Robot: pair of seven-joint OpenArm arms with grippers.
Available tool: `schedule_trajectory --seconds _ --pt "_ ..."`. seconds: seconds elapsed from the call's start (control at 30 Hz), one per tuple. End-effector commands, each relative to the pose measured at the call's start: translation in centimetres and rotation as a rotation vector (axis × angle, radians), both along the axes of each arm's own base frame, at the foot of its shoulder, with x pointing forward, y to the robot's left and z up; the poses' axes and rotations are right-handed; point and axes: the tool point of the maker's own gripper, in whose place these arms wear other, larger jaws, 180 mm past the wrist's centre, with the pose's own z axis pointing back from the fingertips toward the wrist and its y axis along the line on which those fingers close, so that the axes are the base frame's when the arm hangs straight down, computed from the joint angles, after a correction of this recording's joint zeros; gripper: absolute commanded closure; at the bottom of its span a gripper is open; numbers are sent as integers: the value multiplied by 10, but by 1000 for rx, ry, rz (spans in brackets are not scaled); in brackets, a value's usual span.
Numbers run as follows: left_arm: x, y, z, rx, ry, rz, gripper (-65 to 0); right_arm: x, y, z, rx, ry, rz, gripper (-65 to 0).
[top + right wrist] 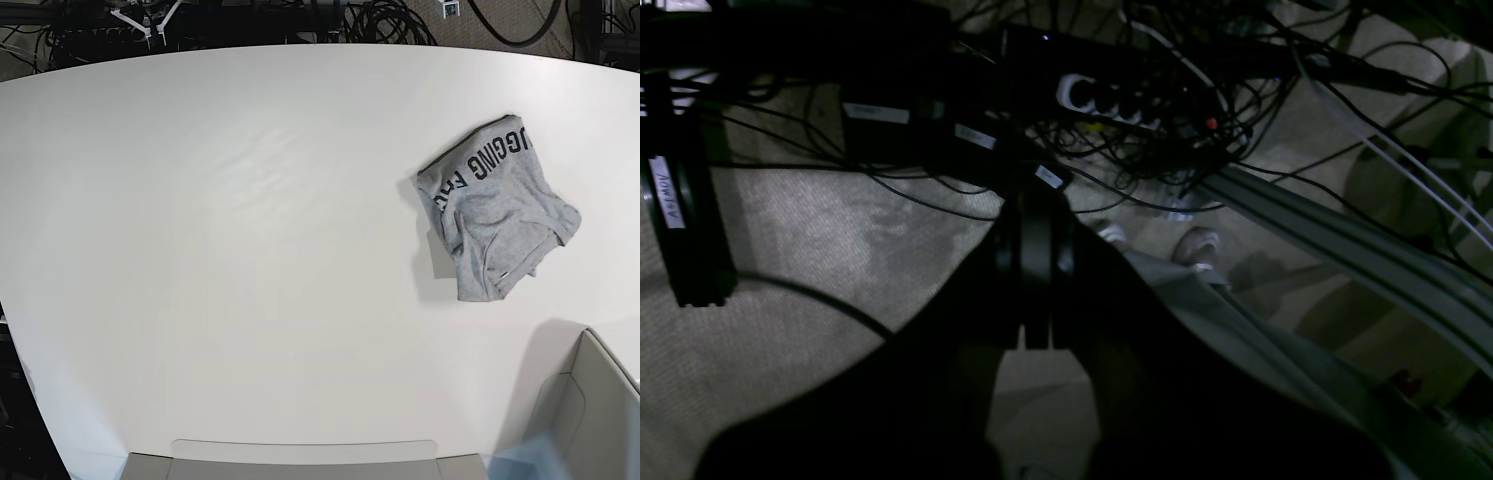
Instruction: Fold the T-shirt properly
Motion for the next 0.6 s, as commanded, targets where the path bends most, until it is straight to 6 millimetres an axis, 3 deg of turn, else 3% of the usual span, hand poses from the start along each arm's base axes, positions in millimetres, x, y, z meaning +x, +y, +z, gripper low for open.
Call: schedule_trajectory --seconds 0.0,0.07,0.3,0.57 --pt "-4 5 1 4 4 -8 0 8 -13 4 -26 -19 5 0" --pt "-4 7 1 7 9 -9 0 7 -12 4 -25 -17 6 0" --pt "-3 48 5 68 9 -23 0 6 -11 4 -24 -14 5 0" --pt "-4 51 6 72 10 -24 0 5 -11 3 -24 -13 5 0"
